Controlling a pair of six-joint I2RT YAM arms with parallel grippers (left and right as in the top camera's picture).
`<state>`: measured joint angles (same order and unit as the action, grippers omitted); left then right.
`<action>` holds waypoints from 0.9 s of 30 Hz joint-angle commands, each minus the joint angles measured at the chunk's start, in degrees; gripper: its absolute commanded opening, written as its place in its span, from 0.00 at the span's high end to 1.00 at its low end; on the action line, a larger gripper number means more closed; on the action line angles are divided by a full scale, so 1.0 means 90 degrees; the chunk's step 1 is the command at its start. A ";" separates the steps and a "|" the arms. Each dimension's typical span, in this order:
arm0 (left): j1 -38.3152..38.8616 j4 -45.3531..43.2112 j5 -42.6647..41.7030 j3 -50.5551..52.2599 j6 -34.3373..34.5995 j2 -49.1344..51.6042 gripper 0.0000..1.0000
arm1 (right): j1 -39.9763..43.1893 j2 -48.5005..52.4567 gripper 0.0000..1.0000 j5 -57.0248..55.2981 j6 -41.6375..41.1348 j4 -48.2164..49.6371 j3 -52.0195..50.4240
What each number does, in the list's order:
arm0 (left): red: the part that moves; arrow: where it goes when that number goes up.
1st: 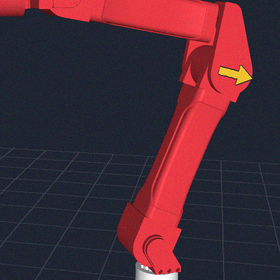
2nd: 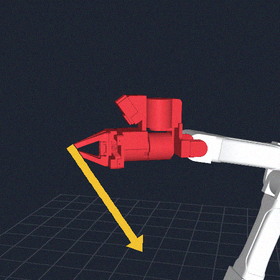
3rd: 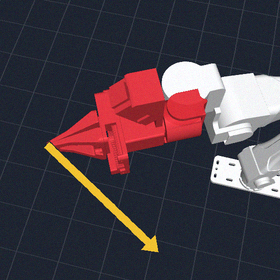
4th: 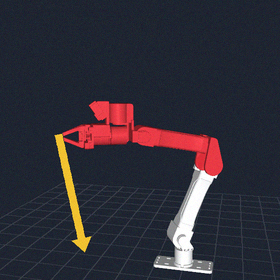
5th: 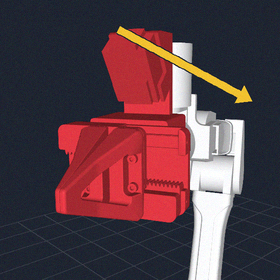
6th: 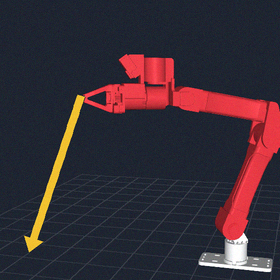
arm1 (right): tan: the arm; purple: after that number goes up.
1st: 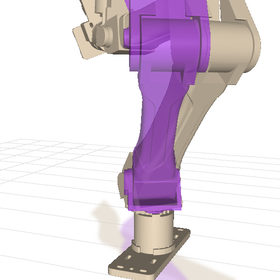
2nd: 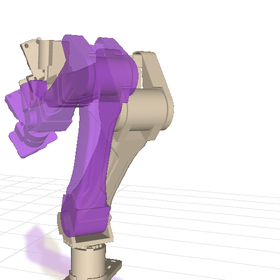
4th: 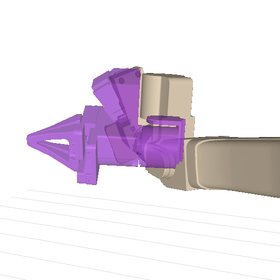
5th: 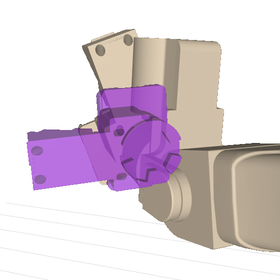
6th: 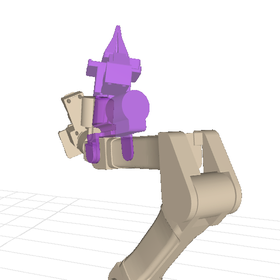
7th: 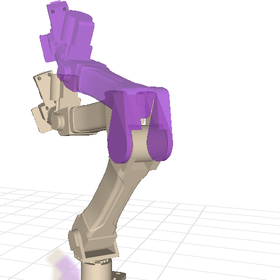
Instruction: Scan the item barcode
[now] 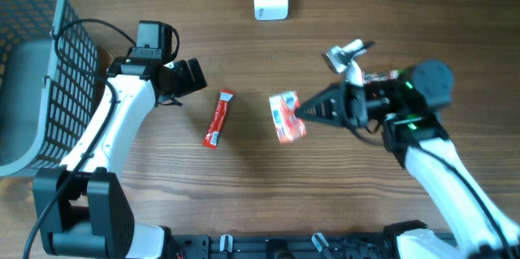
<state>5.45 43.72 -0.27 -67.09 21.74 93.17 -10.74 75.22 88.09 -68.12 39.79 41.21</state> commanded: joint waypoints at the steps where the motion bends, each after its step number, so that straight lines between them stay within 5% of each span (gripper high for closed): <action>1: -0.0012 0.0007 0.0034 -0.0022 -0.0029 0.0041 0.00 | -0.0027 0.1275 0.96 -0.0719 0.1030 -0.0024 0.0000; 5: -0.0012 0.0007 0.0034 -0.0022 -0.0029 0.0041 0.00 | -0.0034 0.2341 0.95 -0.2195 0.1763 -0.0381 0.0000; 10: -0.0012 0.0007 0.0034 -0.0022 -0.0029 0.0041 0.00 | -0.0039 0.2402 0.95 -0.4979 0.3368 -0.2727 0.0053; 14: -0.0012 0.0007 0.0034 -0.0022 -0.0029 0.0041 0.00 | -0.0039 0.2380 0.96 -0.5797 0.4369 -0.4779 0.0872; 23: -0.0012 0.0005 0.0034 -0.0022 -0.0029 0.0041 0.00 | -0.0831 0.2446 0.96 -0.9758 0.5739 -0.9962 0.5350; 27: -0.0012 0.0007 0.0034 -0.0022 -0.0029 0.0041 0.00 | -0.0954 0.2951 0.96 -1.0151 0.5887 -1.1225 0.7463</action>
<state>5.45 43.79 -0.27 -67.09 21.76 93.17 -19.05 97.71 5.61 -18.57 -56.10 95.79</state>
